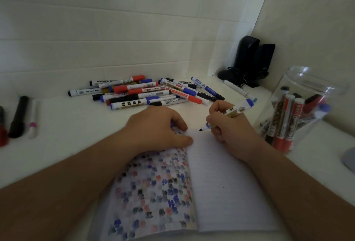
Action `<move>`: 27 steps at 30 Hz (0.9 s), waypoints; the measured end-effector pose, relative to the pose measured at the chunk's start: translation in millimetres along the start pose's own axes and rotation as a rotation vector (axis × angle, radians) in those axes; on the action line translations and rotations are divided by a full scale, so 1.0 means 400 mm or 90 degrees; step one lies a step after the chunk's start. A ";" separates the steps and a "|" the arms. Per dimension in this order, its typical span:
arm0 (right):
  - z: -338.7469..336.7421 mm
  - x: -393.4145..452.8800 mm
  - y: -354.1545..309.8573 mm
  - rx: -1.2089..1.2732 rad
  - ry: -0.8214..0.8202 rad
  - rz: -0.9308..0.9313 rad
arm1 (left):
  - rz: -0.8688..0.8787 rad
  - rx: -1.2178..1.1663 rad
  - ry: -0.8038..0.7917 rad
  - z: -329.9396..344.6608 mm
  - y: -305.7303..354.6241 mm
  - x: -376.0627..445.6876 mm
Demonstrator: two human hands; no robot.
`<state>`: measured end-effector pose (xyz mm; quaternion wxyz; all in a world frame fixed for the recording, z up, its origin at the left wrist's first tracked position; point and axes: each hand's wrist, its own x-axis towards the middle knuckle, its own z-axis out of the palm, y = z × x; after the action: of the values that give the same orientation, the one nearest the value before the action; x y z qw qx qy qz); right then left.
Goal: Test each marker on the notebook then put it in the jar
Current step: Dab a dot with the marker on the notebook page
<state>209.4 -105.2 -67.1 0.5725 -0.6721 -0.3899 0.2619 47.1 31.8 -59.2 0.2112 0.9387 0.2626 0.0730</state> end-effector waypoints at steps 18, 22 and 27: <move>0.040 0.026 -0.022 -0.158 0.035 -0.009 | 0.164 0.157 -0.232 -0.064 -0.006 -0.021; 0.059 0.036 -0.014 -0.169 0.073 0.010 | 0.166 0.177 -0.231 -0.060 -0.016 -0.019; 0.052 0.042 -0.005 -0.148 0.087 0.053 | 0.174 0.176 -0.225 -0.060 -0.016 -0.019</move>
<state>201.8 -79.5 -67.7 0.5046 -0.7658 -0.3496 0.1918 31.7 41.2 -40.7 0.1113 0.9836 0.0995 -0.1008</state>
